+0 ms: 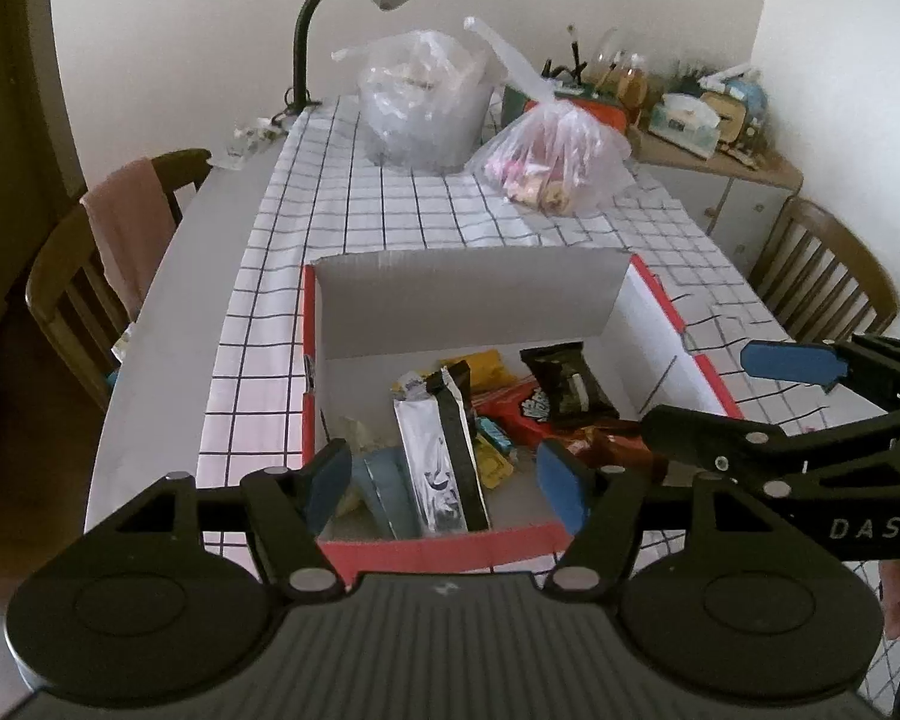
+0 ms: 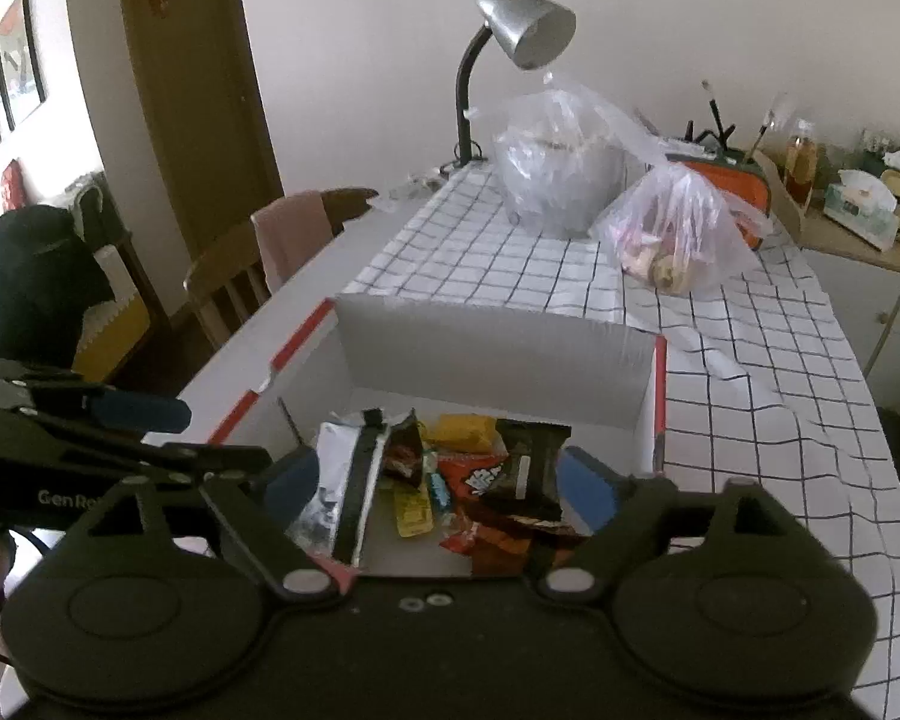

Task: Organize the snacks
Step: 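Move both grippers back toward the white packet and green-wrapped candy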

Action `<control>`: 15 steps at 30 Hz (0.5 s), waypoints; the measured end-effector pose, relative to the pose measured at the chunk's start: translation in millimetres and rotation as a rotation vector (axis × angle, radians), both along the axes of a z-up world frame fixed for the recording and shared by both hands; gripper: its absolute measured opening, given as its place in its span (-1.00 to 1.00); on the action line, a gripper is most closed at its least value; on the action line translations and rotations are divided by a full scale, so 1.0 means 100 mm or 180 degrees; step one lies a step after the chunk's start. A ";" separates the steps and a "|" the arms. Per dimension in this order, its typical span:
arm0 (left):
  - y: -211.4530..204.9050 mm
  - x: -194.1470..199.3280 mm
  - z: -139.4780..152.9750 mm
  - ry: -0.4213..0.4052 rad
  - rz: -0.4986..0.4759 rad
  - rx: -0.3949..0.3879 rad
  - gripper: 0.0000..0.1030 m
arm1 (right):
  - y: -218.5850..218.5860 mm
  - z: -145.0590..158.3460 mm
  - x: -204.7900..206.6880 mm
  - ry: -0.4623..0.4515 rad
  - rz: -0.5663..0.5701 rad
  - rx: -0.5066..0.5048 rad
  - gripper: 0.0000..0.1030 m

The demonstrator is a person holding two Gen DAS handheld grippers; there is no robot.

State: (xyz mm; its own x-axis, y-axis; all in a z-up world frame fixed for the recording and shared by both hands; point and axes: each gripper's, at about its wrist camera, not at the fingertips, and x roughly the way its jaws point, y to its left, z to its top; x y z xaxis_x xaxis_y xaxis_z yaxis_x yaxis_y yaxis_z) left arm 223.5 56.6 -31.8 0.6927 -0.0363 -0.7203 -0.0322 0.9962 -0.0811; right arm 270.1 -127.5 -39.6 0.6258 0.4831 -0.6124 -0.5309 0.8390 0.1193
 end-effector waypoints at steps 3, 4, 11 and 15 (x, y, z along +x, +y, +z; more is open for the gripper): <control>0.00 -0.11 0.04 -0.0060 0.0000 -0.0012 0.34 | -0.03 0.04 -0.10 -0.0028 -0.0014 0.0041 0.84; 0.00 -0.14 0.05 -0.0077 0.0001 -0.0016 0.37 | -0.04 0.05 -0.14 -0.0038 -0.0028 0.0049 0.86; -0.03 -0.40 0.14 -0.0241 0.0033 0.0023 0.46 | -0.12 0.10 -0.38 -0.0074 -0.0035 0.0157 0.98; -0.01 -0.53 0.16 -0.0280 0.0034 -0.0014 0.49 | -0.17 0.11 -0.50 -0.0058 -0.0030 0.0225 1.00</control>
